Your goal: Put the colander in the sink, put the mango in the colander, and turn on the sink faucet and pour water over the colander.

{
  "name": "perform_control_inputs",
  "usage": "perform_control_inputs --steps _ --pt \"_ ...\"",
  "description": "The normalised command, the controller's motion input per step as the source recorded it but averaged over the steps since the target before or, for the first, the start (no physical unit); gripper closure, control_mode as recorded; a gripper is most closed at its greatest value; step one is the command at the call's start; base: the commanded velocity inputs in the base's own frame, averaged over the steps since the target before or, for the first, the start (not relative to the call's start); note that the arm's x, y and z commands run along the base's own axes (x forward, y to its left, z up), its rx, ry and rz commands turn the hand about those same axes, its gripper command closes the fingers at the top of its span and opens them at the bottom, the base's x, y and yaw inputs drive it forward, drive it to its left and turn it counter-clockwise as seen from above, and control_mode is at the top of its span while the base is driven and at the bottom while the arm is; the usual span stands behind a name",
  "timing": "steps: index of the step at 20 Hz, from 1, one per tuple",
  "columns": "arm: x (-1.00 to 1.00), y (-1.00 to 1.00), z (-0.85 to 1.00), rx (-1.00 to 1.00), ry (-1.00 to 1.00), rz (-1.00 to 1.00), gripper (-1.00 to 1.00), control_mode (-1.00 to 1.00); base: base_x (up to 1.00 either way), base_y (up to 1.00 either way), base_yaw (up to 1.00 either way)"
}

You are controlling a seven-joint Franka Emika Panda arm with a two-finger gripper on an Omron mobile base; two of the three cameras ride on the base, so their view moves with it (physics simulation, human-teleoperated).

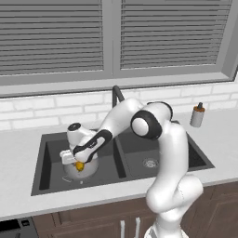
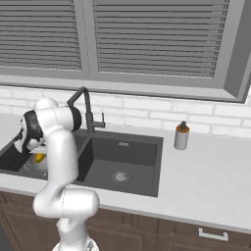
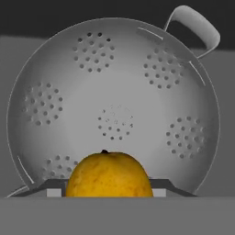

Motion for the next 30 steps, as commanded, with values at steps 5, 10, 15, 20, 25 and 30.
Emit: perform_control_inputs --steps 5,10,15,20,25,30 --pt "0.12 0.13 -0.34 -0.01 0.0 -0.03 -1.0 -1.0 0.0 0.0 0.0" --pt "0.0 0.03 -0.16 0.0 0.0 -0.01 -1.0 -1.0 0.0 0.0 0.0" --pt "0.02 0.0 -0.08 0.0 0.0 -0.01 -1.0 -1.0 0.0 0.0 0.0" --pt "-0.04 0.0 0.08 0.0 0.0 -0.01 -1.0 -1.0 0.0 0.0 0.0" --pt "-0.37 0.0 0.82 0.02 -0.02 -0.02 -1.0 -1.0 0.0 0.0 0.0" --pt "-0.37 -0.04 1.0 0.05 -0.04 0.0 -1.0 -1.0 0.0 0.0 0.0"
